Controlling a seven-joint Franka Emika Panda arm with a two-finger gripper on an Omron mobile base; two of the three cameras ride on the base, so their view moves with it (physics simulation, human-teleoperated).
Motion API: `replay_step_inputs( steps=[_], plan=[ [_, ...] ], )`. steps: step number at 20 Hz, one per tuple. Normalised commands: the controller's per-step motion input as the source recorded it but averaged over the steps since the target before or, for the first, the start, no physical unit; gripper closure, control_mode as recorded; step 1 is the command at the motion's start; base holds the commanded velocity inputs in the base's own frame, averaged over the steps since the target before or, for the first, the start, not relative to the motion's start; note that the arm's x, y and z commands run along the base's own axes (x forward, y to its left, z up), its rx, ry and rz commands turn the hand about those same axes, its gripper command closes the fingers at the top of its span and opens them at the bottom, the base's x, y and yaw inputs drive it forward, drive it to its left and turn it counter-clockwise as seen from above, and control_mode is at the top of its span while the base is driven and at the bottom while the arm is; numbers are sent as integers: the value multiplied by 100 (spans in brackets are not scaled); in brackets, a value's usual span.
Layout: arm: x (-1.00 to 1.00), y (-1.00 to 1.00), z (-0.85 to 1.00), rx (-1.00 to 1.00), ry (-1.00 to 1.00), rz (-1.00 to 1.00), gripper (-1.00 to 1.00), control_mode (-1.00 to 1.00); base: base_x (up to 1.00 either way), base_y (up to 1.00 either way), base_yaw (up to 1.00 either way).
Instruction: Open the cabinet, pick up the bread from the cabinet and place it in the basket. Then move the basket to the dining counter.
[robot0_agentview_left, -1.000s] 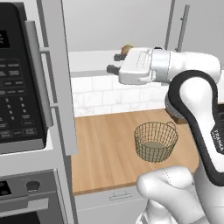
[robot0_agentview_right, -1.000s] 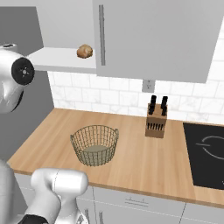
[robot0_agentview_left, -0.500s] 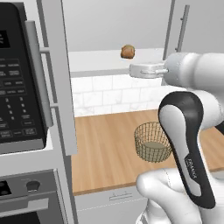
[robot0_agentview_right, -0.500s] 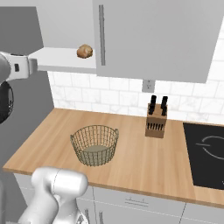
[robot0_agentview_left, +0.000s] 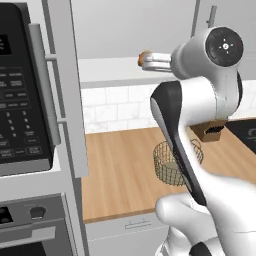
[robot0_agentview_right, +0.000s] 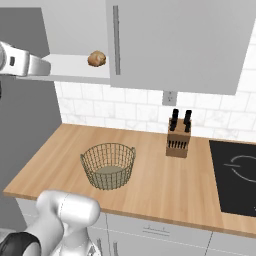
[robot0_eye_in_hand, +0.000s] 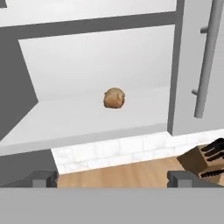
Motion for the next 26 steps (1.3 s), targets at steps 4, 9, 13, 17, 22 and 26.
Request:
replay_step_inputs(
  steps=[4, 9, 13, 17, 22, 26],
  plan=[
    [64, -24, -4, 0, 3, 0, -100, -100, 0, 0, 0],
    [72, -5, -41, 0, 0, 11, -100, -100, 0, 0, 0],
    [70, -15, -40, 0, 0, 6, -100, -100, 0, 0, 0],
    [59, -37, -11, 0, 0, 0, -100, -100, 0, 0, 0],
    [69, -10, 0, 0, 6, -4, -100, -100, 0, 0, 0],
    [65, 0, 0, 0, 9, -9, -100, -100, 0, 0, 0]
  ],
)
